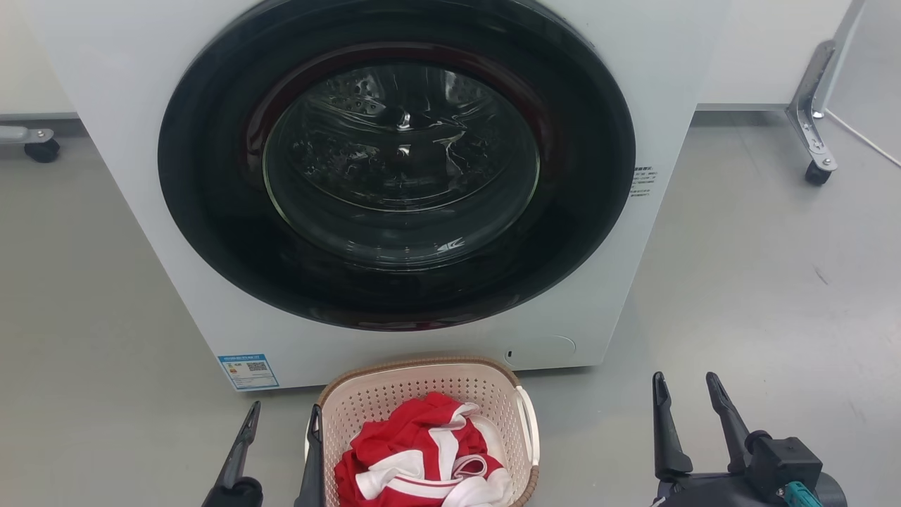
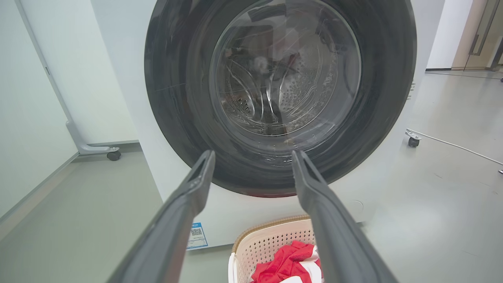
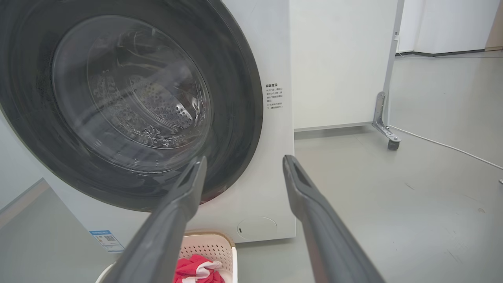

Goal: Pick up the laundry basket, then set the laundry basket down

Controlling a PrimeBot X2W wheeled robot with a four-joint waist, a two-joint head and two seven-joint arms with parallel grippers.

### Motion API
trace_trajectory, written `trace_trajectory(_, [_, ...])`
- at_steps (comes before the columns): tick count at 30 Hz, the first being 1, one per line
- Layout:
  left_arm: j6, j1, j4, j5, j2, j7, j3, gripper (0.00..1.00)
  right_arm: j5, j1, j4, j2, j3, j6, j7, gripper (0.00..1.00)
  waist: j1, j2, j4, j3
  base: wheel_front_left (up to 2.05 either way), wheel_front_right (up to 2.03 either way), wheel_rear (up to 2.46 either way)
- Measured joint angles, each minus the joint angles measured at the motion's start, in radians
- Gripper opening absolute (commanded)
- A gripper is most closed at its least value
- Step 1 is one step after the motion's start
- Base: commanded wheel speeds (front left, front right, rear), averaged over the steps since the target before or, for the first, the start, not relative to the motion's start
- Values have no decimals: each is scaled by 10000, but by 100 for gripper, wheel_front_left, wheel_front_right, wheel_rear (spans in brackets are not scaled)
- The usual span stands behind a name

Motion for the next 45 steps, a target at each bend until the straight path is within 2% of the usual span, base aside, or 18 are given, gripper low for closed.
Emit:
trace_trajectory(13, [-2, 6, -125, 0, -58, 0, 19, 100, -75, 39, -125, 10, -104, 86, 0, 100, 0, 0, 2, 77, 0, 0, 0])
trace_trajectory(24, [-2, -99, -360, 33, -115, 0, -59, 100, -88, 90, -499, 17, -226, 142, 0, 100, 0, 0, 65, 640, 0, 0, 0])
trace_trajectory(34, [-2, -870, -428, 94, -228, -2, -94, 100, -155, -730, -761, 12, -451, 353, -2, 100, 1, 0, 151, 1710, 0, 0, 0])
trace_trajectory(45, [-2, -2146, 510, -155, -393, -2, -6, 100, -12, -1848, -79, -144, -849, 541, -46, 100, 2, 1, 291, 3242, 0, 0, 0])
